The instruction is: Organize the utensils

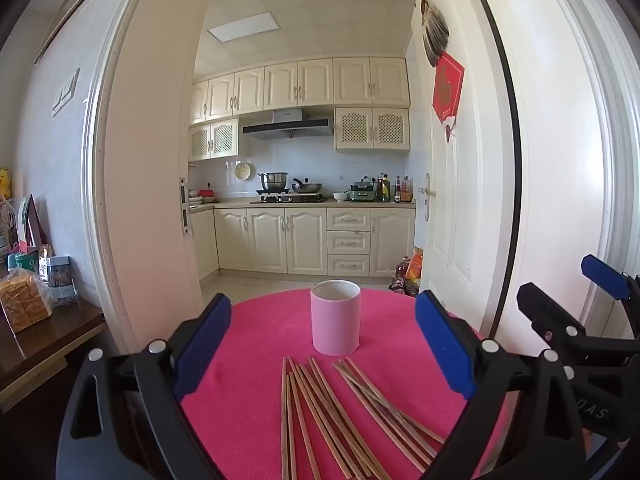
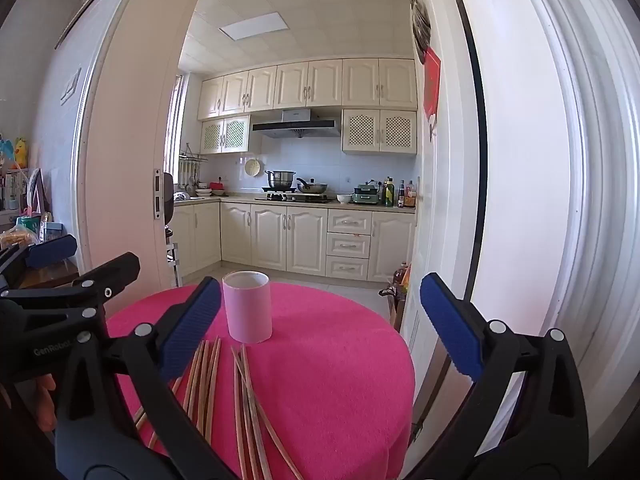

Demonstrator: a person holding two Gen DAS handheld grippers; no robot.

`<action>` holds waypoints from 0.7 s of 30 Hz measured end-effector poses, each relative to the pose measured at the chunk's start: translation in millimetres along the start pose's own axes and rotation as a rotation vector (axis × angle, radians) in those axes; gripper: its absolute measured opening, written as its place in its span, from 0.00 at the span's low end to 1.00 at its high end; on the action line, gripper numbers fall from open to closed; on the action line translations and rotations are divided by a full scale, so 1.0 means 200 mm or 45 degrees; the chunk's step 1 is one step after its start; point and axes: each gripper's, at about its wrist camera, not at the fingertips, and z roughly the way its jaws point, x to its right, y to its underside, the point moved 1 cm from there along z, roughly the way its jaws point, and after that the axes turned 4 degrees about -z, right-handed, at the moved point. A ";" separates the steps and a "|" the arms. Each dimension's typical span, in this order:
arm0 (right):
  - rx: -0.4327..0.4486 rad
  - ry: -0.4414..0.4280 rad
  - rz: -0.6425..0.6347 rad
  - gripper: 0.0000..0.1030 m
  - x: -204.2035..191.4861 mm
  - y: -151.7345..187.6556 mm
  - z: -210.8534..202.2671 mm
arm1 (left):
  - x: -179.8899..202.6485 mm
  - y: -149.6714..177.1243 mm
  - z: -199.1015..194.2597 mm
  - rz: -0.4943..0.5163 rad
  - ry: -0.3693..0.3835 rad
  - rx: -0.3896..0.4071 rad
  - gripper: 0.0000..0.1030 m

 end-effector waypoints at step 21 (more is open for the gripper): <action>-0.018 0.001 0.017 0.94 0.02 0.02 0.02 | 0.01 -0.01 -0.02 -0.009 -0.004 0.001 0.89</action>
